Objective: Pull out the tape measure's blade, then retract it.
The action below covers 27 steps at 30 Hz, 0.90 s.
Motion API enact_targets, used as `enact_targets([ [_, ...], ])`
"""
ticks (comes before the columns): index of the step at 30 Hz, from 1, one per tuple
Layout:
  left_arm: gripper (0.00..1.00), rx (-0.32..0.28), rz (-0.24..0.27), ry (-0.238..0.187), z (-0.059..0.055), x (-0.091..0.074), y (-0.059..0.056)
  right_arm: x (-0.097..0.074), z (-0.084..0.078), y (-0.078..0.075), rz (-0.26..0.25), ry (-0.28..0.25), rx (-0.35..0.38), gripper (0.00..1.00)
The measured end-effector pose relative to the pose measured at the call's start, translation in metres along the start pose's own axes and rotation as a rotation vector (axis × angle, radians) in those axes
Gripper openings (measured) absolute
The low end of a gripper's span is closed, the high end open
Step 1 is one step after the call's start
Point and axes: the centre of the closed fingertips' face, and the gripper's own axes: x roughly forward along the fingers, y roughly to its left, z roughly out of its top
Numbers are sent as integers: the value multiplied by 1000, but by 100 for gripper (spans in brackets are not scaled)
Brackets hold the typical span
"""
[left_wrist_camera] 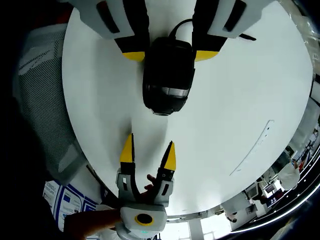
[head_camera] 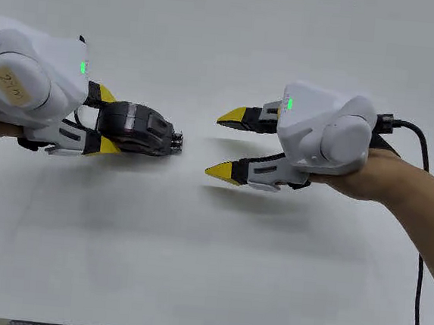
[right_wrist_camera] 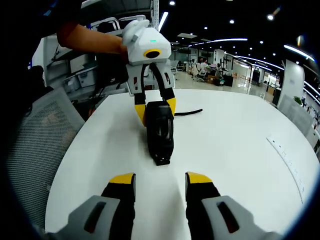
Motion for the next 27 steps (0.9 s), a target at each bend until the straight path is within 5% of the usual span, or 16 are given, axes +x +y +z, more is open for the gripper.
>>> enact_targets([
  [1, 30, 8, -9, 4, 0, 2, 0, 13, -1, -1, 24, 10, -25, 39],
  [7, 29, 5, -16, 6, -1, 2, -1, 25, 0, -1, 54, 10, -38, 37],
  [27, 28, -16, -13, 5, 1, 5, -1, 53, 3, -4, 102, 5, -71, 26],
])
